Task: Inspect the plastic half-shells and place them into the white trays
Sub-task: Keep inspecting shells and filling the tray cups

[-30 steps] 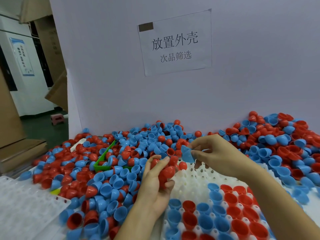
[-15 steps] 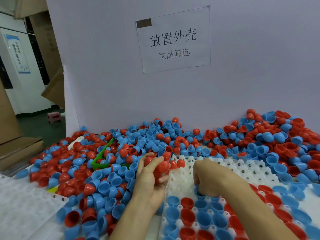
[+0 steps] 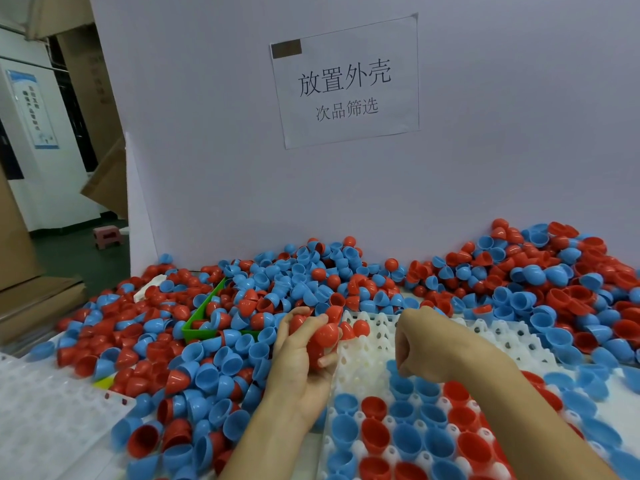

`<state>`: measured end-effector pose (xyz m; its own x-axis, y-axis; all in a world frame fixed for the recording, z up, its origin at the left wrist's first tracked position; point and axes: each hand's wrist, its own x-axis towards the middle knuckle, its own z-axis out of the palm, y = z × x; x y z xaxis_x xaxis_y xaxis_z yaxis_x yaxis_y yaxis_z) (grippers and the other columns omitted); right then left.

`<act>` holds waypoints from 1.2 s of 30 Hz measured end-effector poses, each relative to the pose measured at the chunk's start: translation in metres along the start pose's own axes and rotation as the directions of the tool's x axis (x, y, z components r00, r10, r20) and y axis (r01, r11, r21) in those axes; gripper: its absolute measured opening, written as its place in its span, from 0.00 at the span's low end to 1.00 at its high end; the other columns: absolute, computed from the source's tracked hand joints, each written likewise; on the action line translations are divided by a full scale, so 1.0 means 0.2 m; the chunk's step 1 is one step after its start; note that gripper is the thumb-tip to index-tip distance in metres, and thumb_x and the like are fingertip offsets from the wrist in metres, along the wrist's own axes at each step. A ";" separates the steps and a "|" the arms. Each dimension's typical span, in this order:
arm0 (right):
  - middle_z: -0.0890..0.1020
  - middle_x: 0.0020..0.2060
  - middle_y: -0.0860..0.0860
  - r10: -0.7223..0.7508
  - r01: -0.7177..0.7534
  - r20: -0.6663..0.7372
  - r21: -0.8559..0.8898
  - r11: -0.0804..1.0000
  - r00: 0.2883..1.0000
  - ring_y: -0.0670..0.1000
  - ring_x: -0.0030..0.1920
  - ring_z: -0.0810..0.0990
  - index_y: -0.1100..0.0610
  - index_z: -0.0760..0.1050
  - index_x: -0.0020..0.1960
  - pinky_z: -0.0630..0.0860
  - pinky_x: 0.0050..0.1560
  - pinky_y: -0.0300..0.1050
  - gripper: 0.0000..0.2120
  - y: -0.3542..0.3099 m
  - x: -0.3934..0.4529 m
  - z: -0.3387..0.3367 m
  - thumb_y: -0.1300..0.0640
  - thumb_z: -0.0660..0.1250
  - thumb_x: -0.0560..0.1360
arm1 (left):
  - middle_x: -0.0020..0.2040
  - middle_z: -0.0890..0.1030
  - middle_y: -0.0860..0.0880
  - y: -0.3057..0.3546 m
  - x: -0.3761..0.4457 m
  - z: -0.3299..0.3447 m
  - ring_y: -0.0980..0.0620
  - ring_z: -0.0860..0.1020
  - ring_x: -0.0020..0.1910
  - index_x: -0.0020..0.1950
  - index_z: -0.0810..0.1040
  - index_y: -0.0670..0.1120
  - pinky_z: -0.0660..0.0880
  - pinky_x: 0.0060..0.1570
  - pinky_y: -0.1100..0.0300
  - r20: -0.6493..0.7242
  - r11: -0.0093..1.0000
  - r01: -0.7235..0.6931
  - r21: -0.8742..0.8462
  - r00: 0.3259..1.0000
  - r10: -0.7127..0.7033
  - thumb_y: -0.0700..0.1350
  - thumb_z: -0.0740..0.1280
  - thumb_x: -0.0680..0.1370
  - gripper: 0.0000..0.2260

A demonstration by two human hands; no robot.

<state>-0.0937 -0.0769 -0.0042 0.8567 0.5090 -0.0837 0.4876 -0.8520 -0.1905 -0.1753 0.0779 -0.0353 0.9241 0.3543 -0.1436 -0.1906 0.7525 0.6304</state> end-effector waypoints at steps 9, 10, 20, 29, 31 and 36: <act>0.86 0.46 0.51 -0.046 0.045 -0.023 -0.004 0.999 0.999 0.50 0.44 0.84 0.57 0.85 0.49 0.83 0.50 0.47 0.06 0.02 -0.01 -0.03 0.63 0.70 0.75 | 0.45 0.80 0.40 -0.01 0.01 -0.01 0.48 0.75 0.37 0.49 0.78 0.48 0.66 0.17 0.67 -0.005 1.000 0.004 0.004 1.000 -0.004 0.35 0.72 0.65 0.15; 0.86 0.48 0.50 -0.075 0.076 -0.065 0.015 0.997 0.995 0.48 0.43 0.84 0.57 0.85 0.50 0.83 0.51 0.44 0.06 0.01 -0.01 -0.06 0.63 0.69 0.76 | 0.43 0.81 0.40 -0.01 0.01 -0.01 0.48 0.75 0.37 0.49 0.78 0.48 0.66 0.17 0.67 -0.004 1.000 0.006 0.002 1.000 -0.006 0.35 0.72 0.65 0.15; 0.82 0.45 0.43 -0.263 0.391 -0.331 0.416 0.821 0.906 0.42 0.44 0.81 0.45 0.76 0.61 0.80 0.51 0.39 0.13 -0.17 -0.04 -0.04 0.55 0.70 0.78 | 0.50 0.81 0.37 -0.01 0.00 -0.01 0.50 0.78 0.34 0.52 0.79 0.48 0.67 0.18 0.67 0.076 0.999 0.025 0.028 0.997 -0.027 0.36 0.72 0.66 0.17; 0.85 0.44 0.42 -0.082 0.375 -0.435 0.646 0.665 0.896 0.39 0.44 0.83 0.45 0.77 0.57 0.78 0.43 0.31 0.15 -0.17 -0.02 -0.02 0.62 0.72 0.76 | 0.46 0.82 0.41 -0.02 0.00 0.00 0.49 0.82 0.37 0.53 0.79 0.49 0.67 0.18 0.66 0.160 0.993 -0.020 0.119 0.987 0.001 0.36 0.73 0.66 0.17; 0.84 0.45 0.40 -0.063 0.376 -0.448 0.656 0.655 0.892 0.38 0.45 0.82 0.45 0.78 0.56 0.76 0.40 0.28 0.15 -0.17 -0.01 -0.01 0.63 0.71 0.76 | 0.46 0.83 0.42 -0.02 0.00 -0.01 0.49 0.82 0.37 0.51 0.80 0.49 0.67 0.18 0.67 0.183 0.990 -0.011 0.140 0.983 -0.014 0.37 0.73 0.66 0.16; 0.84 0.49 0.40 -0.076 0.377 -0.456 0.619 0.689 0.887 0.38 0.46 0.81 0.46 0.79 0.58 0.75 0.44 0.27 0.16 -0.15 0.01 0.00 0.62 0.71 0.75 | 0.40 0.82 0.43 -0.02 0.00 -0.02 0.54 0.76 0.26 0.54 0.78 0.48 0.65 0.16 0.67 0.225 0.988 0.019 0.150 0.973 -0.053 0.39 0.73 0.67 0.17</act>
<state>-0.1075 -0.0500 0.0009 0.7996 0.4600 0.3861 0.5546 -0.3191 -0.7685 -0.1758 0.0765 -0.0404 0.9837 0.1796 -0.0016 -0.1206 0.6673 0.7350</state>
